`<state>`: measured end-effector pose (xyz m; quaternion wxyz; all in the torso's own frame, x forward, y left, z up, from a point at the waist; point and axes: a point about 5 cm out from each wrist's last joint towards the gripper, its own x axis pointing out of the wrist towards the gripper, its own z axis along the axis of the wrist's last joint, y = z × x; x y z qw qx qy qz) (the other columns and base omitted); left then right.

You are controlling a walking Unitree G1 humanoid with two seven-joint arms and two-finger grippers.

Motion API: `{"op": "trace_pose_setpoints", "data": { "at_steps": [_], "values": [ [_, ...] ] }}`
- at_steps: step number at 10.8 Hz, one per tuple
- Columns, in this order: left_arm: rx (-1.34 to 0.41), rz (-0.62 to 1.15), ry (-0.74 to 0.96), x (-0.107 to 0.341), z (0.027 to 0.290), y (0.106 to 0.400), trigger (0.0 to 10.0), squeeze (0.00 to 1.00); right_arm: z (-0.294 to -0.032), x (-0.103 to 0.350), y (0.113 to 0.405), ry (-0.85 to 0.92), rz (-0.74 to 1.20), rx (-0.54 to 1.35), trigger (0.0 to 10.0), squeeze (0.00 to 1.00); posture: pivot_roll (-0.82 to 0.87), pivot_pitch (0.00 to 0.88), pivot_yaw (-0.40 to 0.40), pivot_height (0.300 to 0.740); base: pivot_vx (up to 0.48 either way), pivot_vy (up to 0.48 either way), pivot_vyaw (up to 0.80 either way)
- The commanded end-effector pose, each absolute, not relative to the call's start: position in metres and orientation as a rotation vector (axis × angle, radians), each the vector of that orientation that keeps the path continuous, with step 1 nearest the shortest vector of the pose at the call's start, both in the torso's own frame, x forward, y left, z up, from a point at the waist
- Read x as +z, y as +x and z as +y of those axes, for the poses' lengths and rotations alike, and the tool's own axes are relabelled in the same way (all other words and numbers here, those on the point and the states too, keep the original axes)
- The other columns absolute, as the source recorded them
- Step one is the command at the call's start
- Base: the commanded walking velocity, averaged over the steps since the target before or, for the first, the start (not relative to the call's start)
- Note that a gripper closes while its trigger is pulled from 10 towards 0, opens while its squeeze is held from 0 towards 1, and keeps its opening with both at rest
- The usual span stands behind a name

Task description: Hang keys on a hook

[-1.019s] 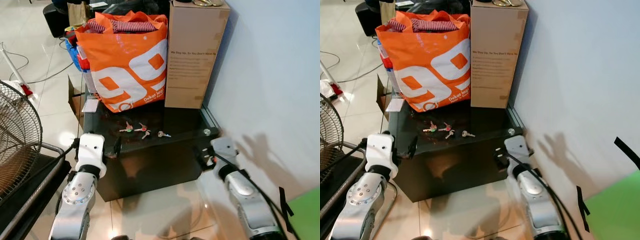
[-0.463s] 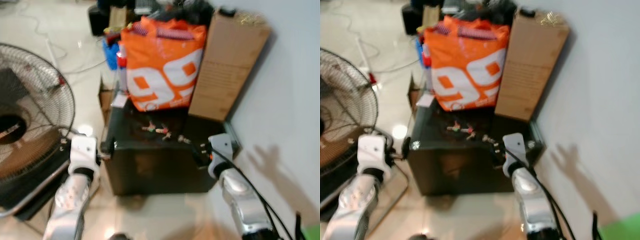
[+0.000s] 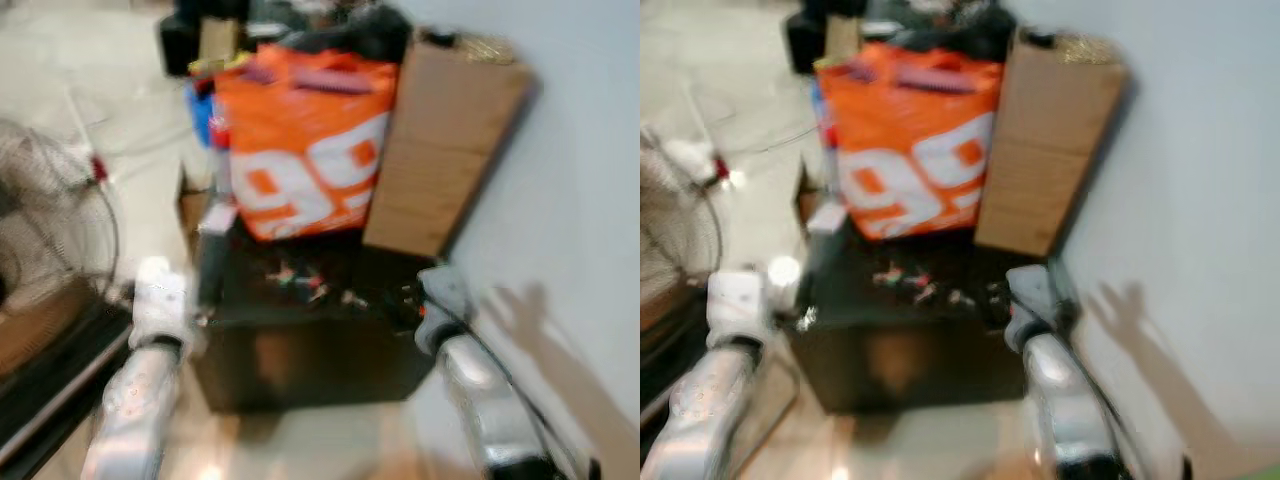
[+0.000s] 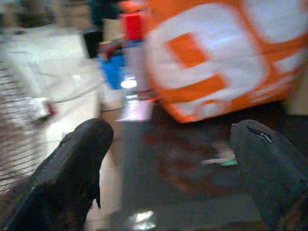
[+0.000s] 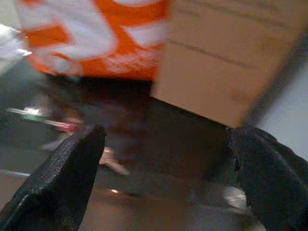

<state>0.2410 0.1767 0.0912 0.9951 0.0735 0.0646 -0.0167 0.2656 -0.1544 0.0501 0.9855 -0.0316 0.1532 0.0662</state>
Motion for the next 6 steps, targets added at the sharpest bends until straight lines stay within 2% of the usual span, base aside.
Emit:
{"op": "trace_pose_setpoints", "data": {
  "at_steps": [1, 3, 5, 6],
  "values": [
    [-0.010, 0.121, 0.175, 0.0947, 0.1861, 0.2410, 10.0, 0.29, -0.1475, 0.0545, 0.2697, -0.041, 0.294, 0.147, 10.0, 1.00, 0.08, 0.000, -0.062, 0.740, 0.379, 0.000, 0.00],
    [-0.022, 0.121, 0.178, 0.0949, 0.1853, 0.2417, 10.0, 0.27, -0.1464, 0.0532, 0.2693, -0.047, 0.303, 0.173, 10.0, 1.00, 0.08, 0.000, -0.060, 0.740, 0.384, 0.000, 0.00],
    [-0.052, 0.127, 0.182, 0.0935, 0.1820, 0.2407, 10.0, 0.27, -0.1444, 0.0510, 0.2666, -0.041, 0.312, 0.206, 10.0, 1.00, 0.07, 0.000, -0.047, 0.740, 0.379, 0.000, 0.80],
    [-0.069, 0.131, 0.187, 0.0931, 0.1817, 0.2407, 10.0, 0.28, -0.1437, 0.0501, 0.2660, -0.030, 0.317, 0.206, 10.0, 1.00, 0.06, 0.000, -0.038, 0.740, 0.382, 0.000, 0.00]
  ]
}}
